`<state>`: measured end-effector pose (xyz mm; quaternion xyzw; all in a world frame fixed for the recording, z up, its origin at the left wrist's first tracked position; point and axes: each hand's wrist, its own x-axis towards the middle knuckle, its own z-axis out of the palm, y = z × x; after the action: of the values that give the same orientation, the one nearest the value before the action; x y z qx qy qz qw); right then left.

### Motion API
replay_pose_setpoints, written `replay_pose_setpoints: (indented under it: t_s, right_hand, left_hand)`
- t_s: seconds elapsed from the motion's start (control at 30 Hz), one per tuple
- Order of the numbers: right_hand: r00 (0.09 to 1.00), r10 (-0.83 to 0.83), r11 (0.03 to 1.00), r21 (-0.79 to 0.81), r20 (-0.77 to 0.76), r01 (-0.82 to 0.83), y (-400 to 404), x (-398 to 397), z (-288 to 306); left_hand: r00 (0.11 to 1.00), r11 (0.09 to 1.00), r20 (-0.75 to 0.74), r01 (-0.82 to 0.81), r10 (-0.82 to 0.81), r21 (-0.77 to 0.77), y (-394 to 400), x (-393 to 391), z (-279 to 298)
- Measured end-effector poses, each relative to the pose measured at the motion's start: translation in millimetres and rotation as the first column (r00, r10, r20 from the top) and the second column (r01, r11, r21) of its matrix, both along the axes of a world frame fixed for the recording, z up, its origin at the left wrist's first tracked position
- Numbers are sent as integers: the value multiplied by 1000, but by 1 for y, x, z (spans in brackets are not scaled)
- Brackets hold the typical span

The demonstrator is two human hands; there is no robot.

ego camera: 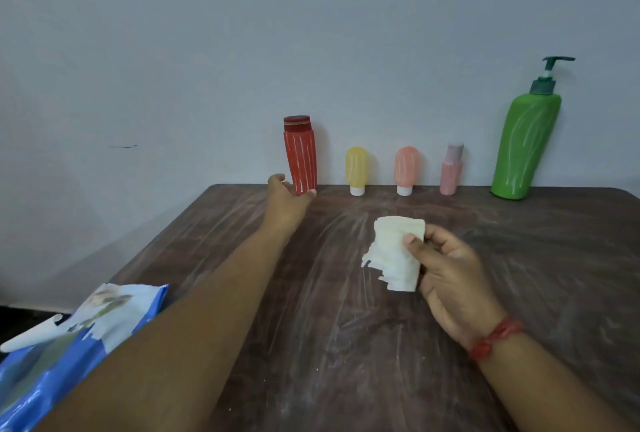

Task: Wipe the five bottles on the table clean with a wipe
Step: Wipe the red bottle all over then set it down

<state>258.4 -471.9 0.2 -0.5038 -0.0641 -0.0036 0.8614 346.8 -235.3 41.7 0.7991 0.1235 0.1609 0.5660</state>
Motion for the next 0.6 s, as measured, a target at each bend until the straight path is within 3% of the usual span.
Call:
replay_pose_setpoints:
  t_s: [0.33, 0.6]
  right_hand:
    - [999, 22, 998, 59, 33, -24, -1, 12, -4]
    - [999, 34, 996, 76, 36, -37, -1, 13, -5]
  left_hand:
    - [1000, 985, 11, -21, 19, 173, 5, 83, -5]
    - [992, 970, 22, -126, 125, 209, 5, 100, -27]
